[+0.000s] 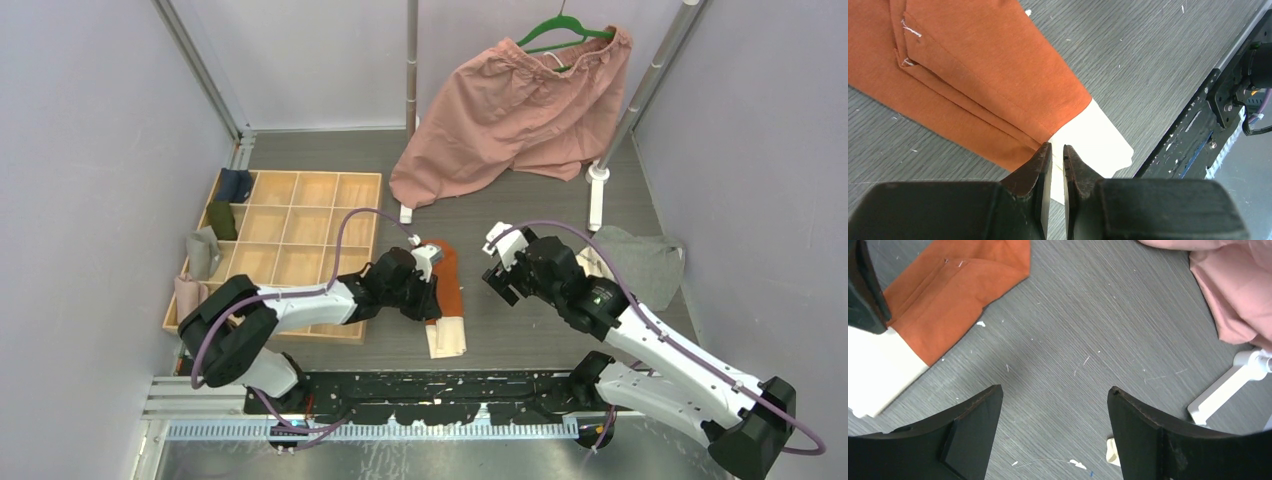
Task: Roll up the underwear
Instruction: Roll the underwear to the center of the board.
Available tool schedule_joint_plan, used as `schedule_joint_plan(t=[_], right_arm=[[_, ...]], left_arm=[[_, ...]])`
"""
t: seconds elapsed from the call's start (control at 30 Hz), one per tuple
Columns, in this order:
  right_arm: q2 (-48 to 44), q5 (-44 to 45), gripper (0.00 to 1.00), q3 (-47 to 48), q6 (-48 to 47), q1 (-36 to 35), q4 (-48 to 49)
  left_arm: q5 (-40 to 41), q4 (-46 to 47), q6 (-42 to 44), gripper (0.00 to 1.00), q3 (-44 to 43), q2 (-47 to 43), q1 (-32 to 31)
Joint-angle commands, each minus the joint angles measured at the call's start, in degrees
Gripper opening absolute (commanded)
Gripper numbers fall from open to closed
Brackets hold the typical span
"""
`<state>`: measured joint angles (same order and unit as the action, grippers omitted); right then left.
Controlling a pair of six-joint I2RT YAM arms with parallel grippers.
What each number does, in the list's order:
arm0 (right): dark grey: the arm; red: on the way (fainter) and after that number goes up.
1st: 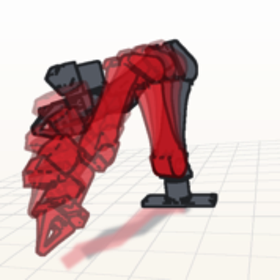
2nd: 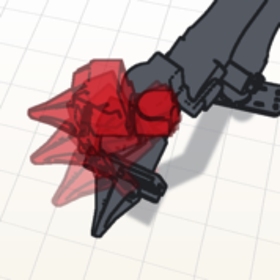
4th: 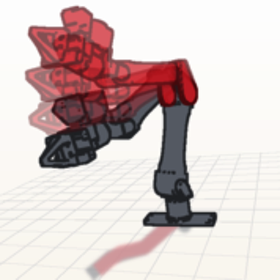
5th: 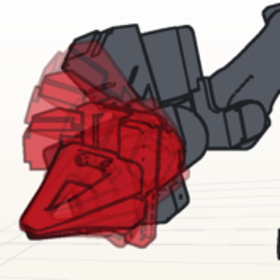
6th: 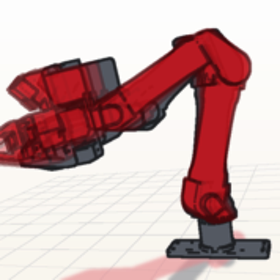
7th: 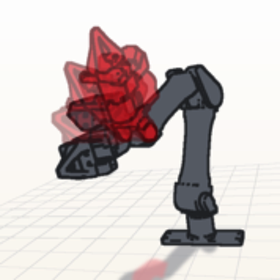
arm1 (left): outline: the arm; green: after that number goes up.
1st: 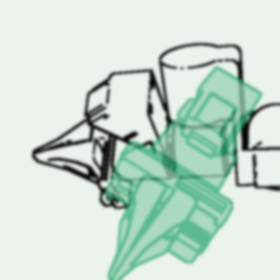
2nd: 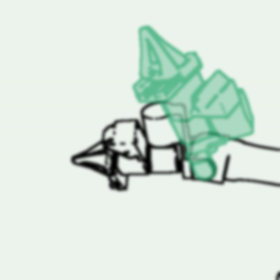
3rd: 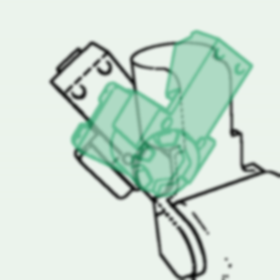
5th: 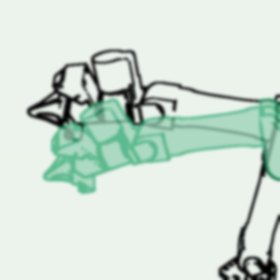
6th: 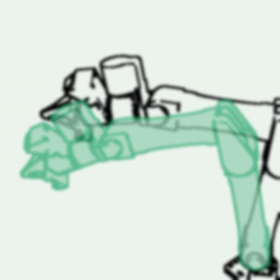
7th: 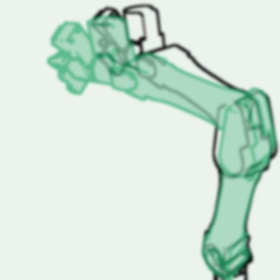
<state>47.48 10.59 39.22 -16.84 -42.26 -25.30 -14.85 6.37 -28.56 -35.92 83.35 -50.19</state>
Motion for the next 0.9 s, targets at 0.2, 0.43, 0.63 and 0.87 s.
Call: schedule_joint_plan(t=[0.2,0.43,0.63,0.87], right_arm=[[-1.11,0.18,0.82,-3.70,-26.38,-7.45,1.39],[-3.97,-1.34,0.83,-9.21,-28.86,-14.13,2.88],[-4.36,-8.49,0.82,-12.49,-32.37,-15.75,6.73],[-0.83,-12.60,0.80,-13.21,-37.03,-18.40,10.07]], left_arm=[[-2.78,2.33,0.11,0.15,-3.16,2.61,-0.52],[-1.82,2.87,-0.01,0.15,-3.53,3.86,-0.61],[3.52,3.20,-0.92,0.13,-2.56,5.13,-0.54],[5.98,3.04,-1.04,0.12,-1.42,6.15,-0.52]])
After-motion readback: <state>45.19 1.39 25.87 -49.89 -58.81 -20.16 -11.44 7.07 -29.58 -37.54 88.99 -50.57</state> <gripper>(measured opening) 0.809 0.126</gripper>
